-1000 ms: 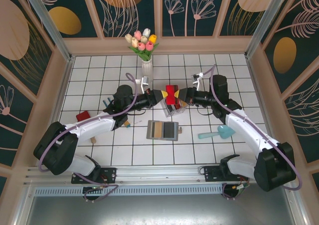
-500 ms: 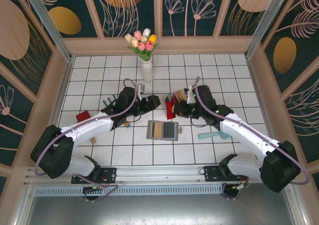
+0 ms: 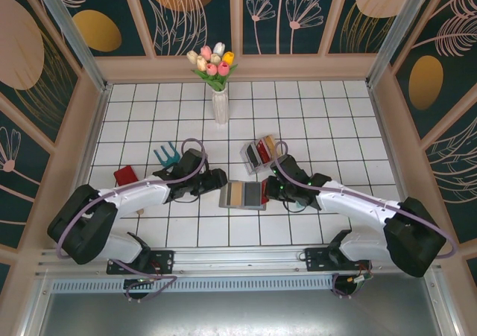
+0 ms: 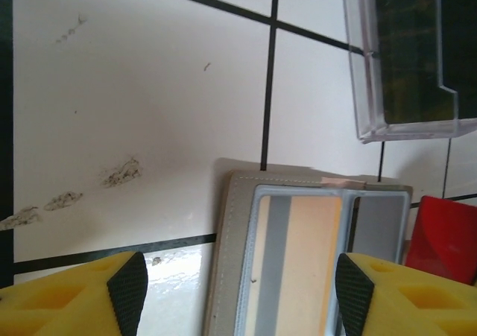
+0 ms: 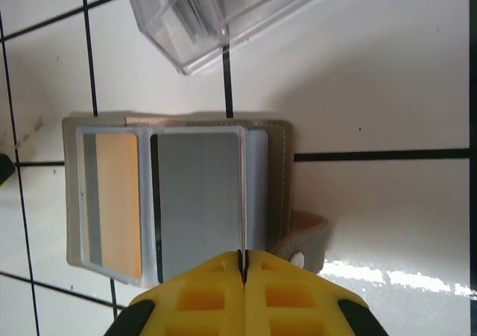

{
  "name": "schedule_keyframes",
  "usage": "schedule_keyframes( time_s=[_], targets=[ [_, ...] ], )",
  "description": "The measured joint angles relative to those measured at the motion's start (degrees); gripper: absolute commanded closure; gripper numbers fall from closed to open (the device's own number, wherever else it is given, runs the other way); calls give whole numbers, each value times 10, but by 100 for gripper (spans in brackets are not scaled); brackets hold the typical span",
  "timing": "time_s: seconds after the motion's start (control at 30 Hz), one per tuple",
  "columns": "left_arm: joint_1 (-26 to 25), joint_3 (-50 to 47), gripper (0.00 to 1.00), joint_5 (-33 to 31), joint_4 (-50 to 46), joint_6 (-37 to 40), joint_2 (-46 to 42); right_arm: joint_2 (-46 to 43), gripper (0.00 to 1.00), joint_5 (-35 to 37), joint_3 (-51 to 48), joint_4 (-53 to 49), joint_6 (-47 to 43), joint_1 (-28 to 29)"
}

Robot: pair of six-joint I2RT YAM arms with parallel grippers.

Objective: Put the credit cards into the card holder
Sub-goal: Flip over the card slot in the card holder.

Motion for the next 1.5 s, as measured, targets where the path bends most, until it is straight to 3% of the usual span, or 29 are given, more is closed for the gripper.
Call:
schedule_keyframes(
  time_s=[0.7,1.13,1.5],
  targets=[
    [-19,7,55,12,23,15,66,20,98,21,0,17,2,0],
    [-28,8,62,21,53,14,83,36,98,-10,-17,79,14,-1],
    [-31,8,65,21,59,12,86,-30,96,-44,-46,127,46,-12]
  ],
)
